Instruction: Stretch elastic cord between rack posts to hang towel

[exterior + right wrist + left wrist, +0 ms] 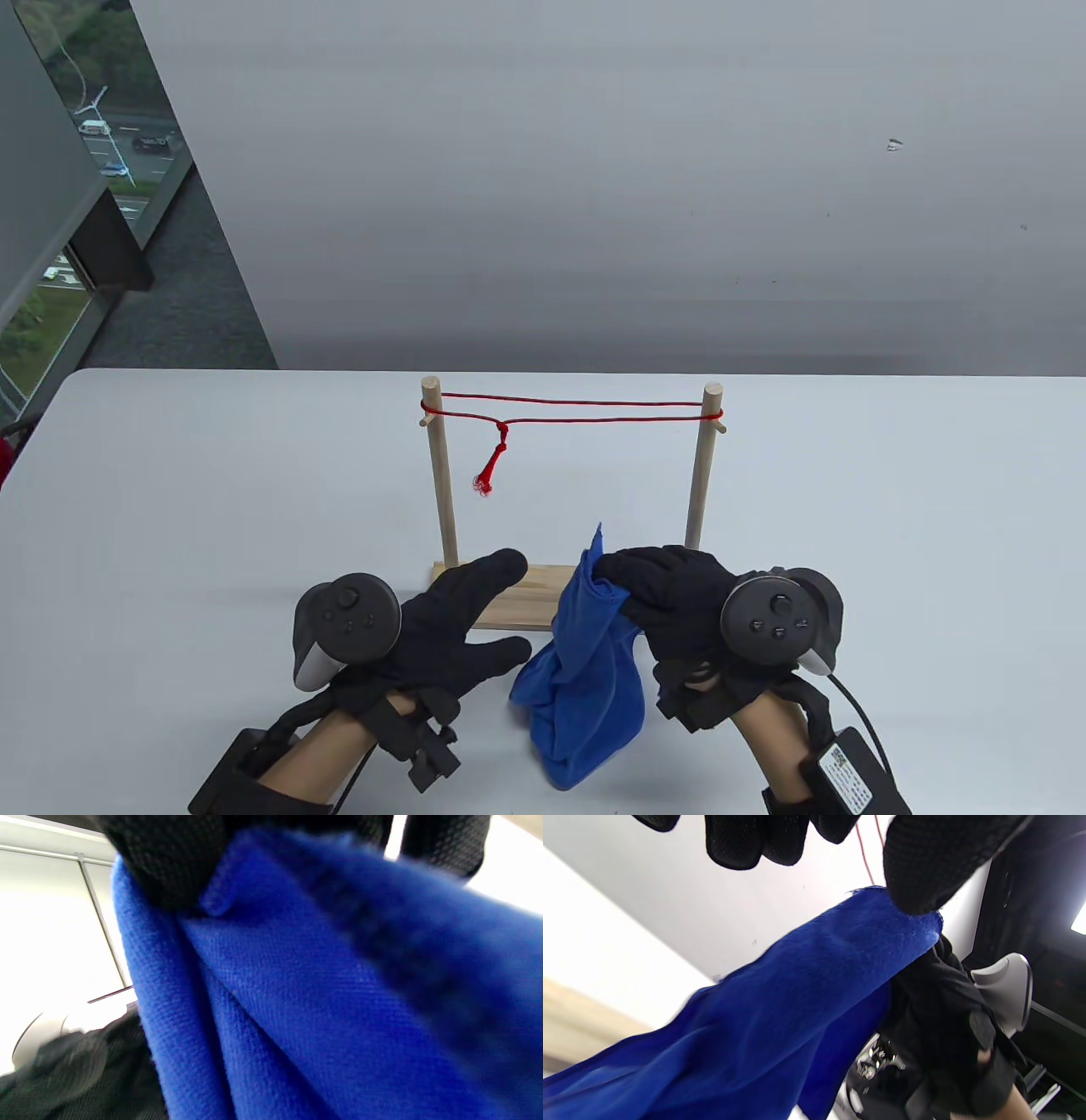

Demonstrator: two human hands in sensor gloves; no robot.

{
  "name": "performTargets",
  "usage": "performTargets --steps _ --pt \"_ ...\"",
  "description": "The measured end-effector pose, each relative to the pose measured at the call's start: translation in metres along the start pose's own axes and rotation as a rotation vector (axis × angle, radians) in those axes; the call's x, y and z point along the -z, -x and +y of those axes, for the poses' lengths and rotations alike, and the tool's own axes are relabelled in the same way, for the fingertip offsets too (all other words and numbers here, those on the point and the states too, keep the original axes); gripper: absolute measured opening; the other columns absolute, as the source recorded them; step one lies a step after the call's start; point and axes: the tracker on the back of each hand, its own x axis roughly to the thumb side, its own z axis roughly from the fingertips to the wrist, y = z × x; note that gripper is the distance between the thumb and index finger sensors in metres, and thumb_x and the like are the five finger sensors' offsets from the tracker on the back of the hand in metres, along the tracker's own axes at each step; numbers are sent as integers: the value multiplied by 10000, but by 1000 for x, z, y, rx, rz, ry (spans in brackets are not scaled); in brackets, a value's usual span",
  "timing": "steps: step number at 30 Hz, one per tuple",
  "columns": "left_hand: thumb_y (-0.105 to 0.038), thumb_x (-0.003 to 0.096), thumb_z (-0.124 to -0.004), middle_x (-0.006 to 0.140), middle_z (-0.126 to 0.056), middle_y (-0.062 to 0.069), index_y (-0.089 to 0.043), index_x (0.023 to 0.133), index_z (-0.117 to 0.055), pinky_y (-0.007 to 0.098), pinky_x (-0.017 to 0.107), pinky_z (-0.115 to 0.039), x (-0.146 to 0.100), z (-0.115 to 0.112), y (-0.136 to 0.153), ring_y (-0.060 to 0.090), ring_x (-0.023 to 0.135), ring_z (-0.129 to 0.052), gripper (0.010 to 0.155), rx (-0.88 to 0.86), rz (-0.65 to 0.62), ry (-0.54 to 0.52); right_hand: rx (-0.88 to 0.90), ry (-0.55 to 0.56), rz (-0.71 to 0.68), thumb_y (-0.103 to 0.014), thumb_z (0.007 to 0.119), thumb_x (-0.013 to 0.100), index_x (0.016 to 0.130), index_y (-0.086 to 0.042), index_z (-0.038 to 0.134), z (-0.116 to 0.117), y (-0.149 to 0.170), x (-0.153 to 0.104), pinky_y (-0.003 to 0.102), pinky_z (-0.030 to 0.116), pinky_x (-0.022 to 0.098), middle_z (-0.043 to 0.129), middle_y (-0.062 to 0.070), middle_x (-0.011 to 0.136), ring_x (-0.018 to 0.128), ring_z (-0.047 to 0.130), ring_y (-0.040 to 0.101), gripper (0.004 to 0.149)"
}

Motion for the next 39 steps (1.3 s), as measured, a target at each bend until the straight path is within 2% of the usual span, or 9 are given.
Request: performTargets --steps 5,9,12,19,24,28,31,34,39 --pt "-568 383 -935 1062 -752 83 -216 1072 -590 634 700 -616 20 -12 -12 370 892 -837 848 22 6 3 -6 -33 -31 -348 784 430 799 -170 851 11 -11 6 657 663 541 935 134 750 590 981 332 415" --pt "-440 392 -938 852 -958 39 -196 925 -809 609 662 -683 25 -14 -12 332 717 -973 600 -13 2 -52 -36 -40 -46 -364 780 443 793 -144 840 12 -17 5 648 679 533 940 136 734 575 989 331 417" --pt "-349 399 -921 755 -1016 22 -214 835 -893 605 650 -698 23 -8 -5 324 654 -999 457 -67 9 -84 -14 -89 -47 -437 773 449 865 -155 782 6 -14 -2 661 664 544 895 145 801 636 958 350 503" --pt "-324 389 -912 755 -1018 22 -227 820 -915 623 663 -673 26 3 9 331 673 -986 442 -236 -20 -11 8 43 30 -429 755 459 963 -152 631 -11 -5 -2 629 726 495 829 163 849 630 962 352 588" --pt "-325 391 -912 762 -1017 17 -233 819 -921 634 676 -653 32 -1 7 334 693 -975 438 -246 -48 78 -60 -109 54 -535 782 443 1029 -166 483 0 -8 13 604 750 469 722 161 937 688 917 367 754" --pt "-333 397 -912 765 -1019 15 -231 825 -919 638 683 -643 34 -4 1 334 705 -971 441 -216 -77 126 -123 -166 36 -514 762 446 909 -138 686 10 -15 24 561 795 419 836 137 808 597 971 334 601" --pt "-371 401 -921 740 -1039 25 -201 820 -924 625 667 -671 30 -1 0 326 672 -999 453 -180 -70 80 -184 -79 -10 -410 753 450 767 -153 832 11 -22 26 547 804 396 915 108 679 476 998 297 416" --pt "-387 397 -929 721 -1055 32 -190 815 -931 612 644 -701 21 8 3 327 634 -1021 462 -137 -19 -40 -237 -54 -20 -428 746 452 745 -179 846 4 -23 24 519 816 392 931 82 648 442 1007 261 398" --pt "-393 407 -916 655 -1082 30 -184 767 -960 597 618 -731 4 25 14 323 574 -1044 418 -87 33 -146 -223 25 4 -430 764 454 721 -154 866 -12 -19 20 517 822 378 952 90 606 399 1016 263 397"
